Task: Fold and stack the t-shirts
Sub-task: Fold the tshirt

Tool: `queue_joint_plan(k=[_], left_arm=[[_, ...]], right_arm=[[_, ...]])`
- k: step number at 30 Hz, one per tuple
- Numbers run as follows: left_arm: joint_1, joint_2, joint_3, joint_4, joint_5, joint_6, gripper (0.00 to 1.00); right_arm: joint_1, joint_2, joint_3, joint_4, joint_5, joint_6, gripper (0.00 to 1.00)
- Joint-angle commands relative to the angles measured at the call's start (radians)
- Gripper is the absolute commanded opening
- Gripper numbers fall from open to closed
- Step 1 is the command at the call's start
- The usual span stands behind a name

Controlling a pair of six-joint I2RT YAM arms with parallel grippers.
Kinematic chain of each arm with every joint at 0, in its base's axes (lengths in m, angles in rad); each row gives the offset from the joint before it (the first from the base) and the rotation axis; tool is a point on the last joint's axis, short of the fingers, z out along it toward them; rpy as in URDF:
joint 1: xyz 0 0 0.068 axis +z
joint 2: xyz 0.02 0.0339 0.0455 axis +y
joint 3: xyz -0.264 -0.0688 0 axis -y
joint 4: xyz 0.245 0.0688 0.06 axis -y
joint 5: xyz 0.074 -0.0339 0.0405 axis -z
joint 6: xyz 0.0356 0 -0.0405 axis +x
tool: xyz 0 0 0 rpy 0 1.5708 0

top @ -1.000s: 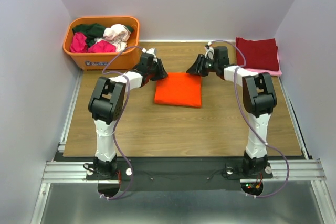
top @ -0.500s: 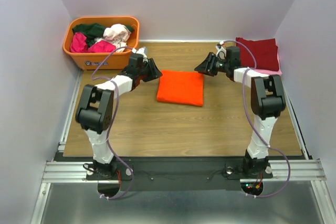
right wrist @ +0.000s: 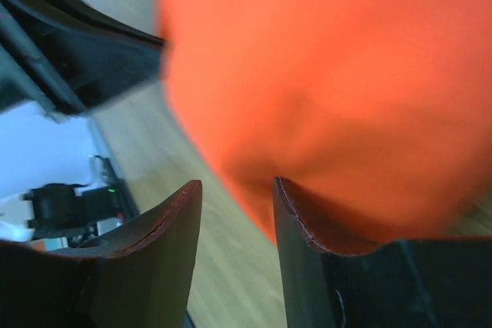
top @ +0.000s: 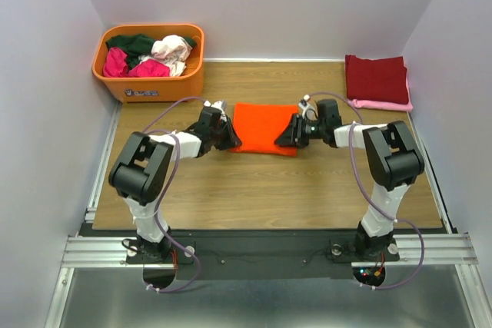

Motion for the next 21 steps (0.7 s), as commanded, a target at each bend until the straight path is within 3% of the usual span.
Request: queue_joint_plan(k=[1,7,11,13,15,16,18,21], left_arm=[[0.011,0.068,-0.05,0.019,-0.031,-0.039,0.29],[0.011,-0.014,-0.13,-0.004,-0.049,-0.085,0.31],[-0.047,-0.163,-0.11,-0.14,-0.176,-0.027,0.52],[-0.095,-0.233,-0.046,-0.199,-0.306,0.026,0.65],[-0.179,-0.251,0.016,-0.277,-0.387,0.065,0.71],[-0.207,-0.248,0.081,-0.311,-0.454,0.083,0.74],[-0.263,-0.225,0.146,-0.372,-0.508,0.131,0.75],[-0.374,-0.117,0.255,-0.42,-0.594,0.198,0.75]], right_arm=[[-0.031,0.051,-0.055,0.019,0.049,-0.082,0.47],[-0.077,-0.016,-0.066,-0.042,0.066,-0.129,0.46],[-0.077,-0.169,-0.019,-0.246,0.205,-0.191,0.55],[-0.081,-0.256,0.001,-0.314,0.291,-0.208,0.65],[-0.083,-0.301,0.012,-0.415,0.435,-0.209,0.75],[-0.087,-0.341,0.027,-0.454,0.493,-0.205,0.87],[-0.09,-0.372,0.04,-0.555,0.648,-0.196,0.98],[-0.116,-0.41,0.047,-0.65,0.784,-0.185,1.0]])
